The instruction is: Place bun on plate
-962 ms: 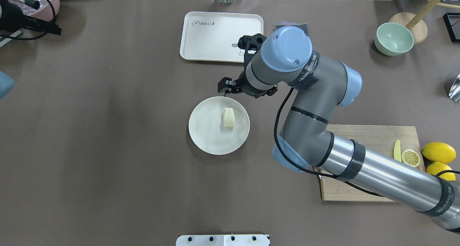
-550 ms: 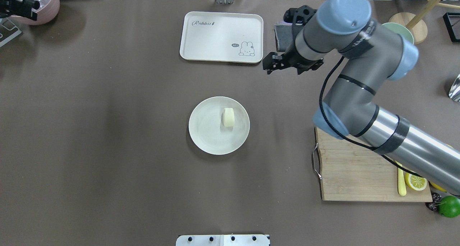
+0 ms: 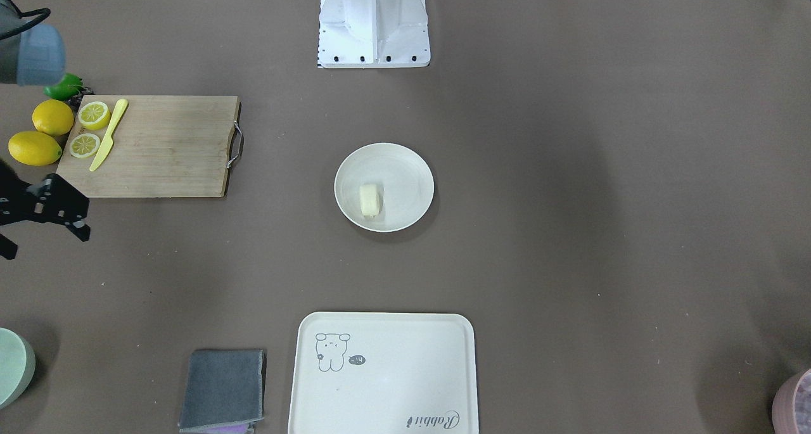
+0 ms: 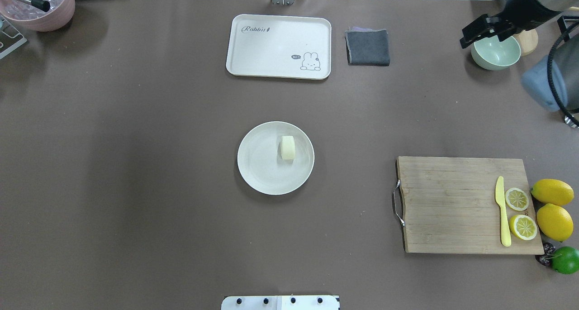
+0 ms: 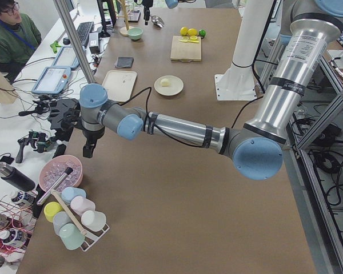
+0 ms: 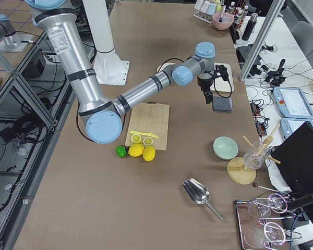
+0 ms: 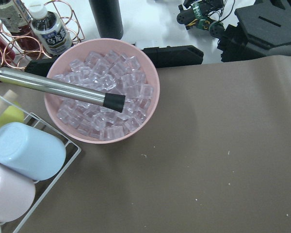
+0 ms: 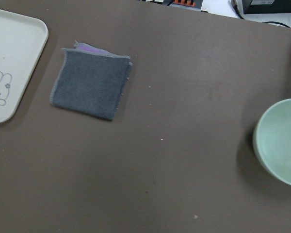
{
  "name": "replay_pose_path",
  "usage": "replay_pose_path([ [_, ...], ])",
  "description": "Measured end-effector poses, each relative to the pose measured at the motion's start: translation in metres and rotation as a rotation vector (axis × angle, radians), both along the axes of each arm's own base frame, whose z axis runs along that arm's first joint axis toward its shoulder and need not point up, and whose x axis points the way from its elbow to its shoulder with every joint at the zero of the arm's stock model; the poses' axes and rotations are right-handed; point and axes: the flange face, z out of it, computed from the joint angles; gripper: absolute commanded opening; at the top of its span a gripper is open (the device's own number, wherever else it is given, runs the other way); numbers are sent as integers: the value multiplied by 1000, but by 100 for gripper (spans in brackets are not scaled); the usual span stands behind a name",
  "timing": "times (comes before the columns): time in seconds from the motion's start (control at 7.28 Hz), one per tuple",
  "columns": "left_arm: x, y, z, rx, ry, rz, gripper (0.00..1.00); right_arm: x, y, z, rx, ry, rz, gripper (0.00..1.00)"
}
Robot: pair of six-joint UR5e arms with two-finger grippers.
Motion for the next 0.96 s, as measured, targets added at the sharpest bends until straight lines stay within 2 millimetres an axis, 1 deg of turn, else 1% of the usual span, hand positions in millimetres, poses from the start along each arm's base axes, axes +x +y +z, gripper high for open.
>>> replay_pose_path([
  [0.14, -12, 3, 20, -23, -1, -1, 98, 25, 3, 23, 1, 17, -5, 100],
  [0.27, -19, 8, 36, -46, 0, -5, 98, 46, 7, 45, -2, 36, -8, 100],
  [0.41, -26, 16, 49, -64, 1, -13, 98, 68, 11, 67, -14, 54, -4, 100],
  [0.55, -33, 22, 56, -76, 2, -25, 98, 88, 13, 88, -33, 67, 9, 100],
  [0.69, -41, 22, 56, -91, 4, -40, 98, 106, 11, 107, -54, 76, 21, 100],
  [0.82, -46, 16, 48, -113, 5, -50, 98, 118, 5, 124, -78, 79, 32, 100],
  [0.96, -48, 9, 37, -129, 6, -54, 98, 126, -3, 134, -96, 81, 42, 100],
])
